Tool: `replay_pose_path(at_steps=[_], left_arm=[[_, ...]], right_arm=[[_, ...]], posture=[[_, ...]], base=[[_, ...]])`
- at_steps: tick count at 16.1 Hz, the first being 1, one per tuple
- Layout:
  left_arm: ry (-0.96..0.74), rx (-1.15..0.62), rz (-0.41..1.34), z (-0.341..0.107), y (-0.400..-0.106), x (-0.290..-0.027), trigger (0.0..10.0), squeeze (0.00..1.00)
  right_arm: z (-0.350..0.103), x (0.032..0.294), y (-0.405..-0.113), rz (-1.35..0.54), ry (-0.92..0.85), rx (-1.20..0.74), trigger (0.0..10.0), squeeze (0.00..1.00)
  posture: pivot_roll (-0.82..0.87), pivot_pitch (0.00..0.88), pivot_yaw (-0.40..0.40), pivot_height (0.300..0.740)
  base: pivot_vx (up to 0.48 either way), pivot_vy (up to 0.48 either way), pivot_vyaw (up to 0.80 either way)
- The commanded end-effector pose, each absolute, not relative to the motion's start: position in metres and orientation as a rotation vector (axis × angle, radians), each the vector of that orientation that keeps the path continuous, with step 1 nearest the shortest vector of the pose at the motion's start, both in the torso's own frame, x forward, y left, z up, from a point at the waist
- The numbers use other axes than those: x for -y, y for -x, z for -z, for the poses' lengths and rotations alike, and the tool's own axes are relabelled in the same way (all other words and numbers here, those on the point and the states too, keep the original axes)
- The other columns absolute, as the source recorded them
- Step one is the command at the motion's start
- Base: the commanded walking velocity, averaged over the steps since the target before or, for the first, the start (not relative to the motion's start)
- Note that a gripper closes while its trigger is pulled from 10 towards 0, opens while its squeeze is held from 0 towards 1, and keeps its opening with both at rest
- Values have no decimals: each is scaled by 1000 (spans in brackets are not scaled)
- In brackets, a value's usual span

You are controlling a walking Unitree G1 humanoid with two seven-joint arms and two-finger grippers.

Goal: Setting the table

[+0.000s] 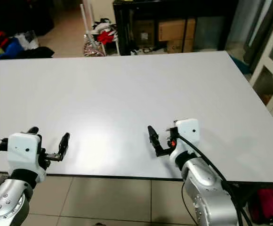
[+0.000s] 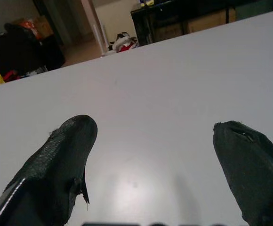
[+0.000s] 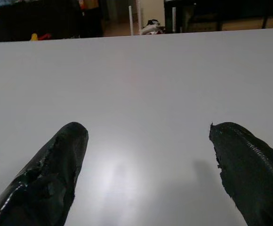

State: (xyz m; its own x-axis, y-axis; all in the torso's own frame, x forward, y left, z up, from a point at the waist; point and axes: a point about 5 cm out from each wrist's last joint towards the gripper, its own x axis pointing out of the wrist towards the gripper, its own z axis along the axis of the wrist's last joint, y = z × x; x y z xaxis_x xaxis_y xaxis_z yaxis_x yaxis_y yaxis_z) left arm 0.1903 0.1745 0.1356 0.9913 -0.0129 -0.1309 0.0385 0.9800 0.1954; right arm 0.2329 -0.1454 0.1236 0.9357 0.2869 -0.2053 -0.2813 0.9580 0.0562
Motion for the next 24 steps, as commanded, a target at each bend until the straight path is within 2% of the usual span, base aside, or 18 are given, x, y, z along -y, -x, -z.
replay_pose_path(at_steps=[1,2,5,9,20,24], left_arm=[[-213,-136,9,-138,-190,-180,10000,0],[-213,-137,5,-139,-190,-181,10000,0],[-216,-142,3,-139,-189,-180,10000,0],[-220,-147,2,-141,-187,-180,10000,0],[-225,-156,-22,-144,-182,-181,10000,0],[-227,-161,-29,-145,-180,-182,10000,0]], right_arm=[[-127,140,-234,-305,-25,-206,10000,843],[-127,139,-235,-300,-23,-201,10000,0],[-127,135,-234,-351,16,-193,10000,0],[-126,135,-233,-378,-25,-216,10000,0],[-126,129,-235,-455,-22,-216,10000,0],[-126,129,-236,-441,-58,-223,10000,0]], posture=[[-77,16,87,740],[-76,19,88,740],[-70,21,87,740],[-61,23,84,740],[-38,20,69,740],[-34,23,62,740]], base=[[0,281,0],[0,281,0],[0,284,0],[0,286,0],[0,286,780],[0,285,0]])
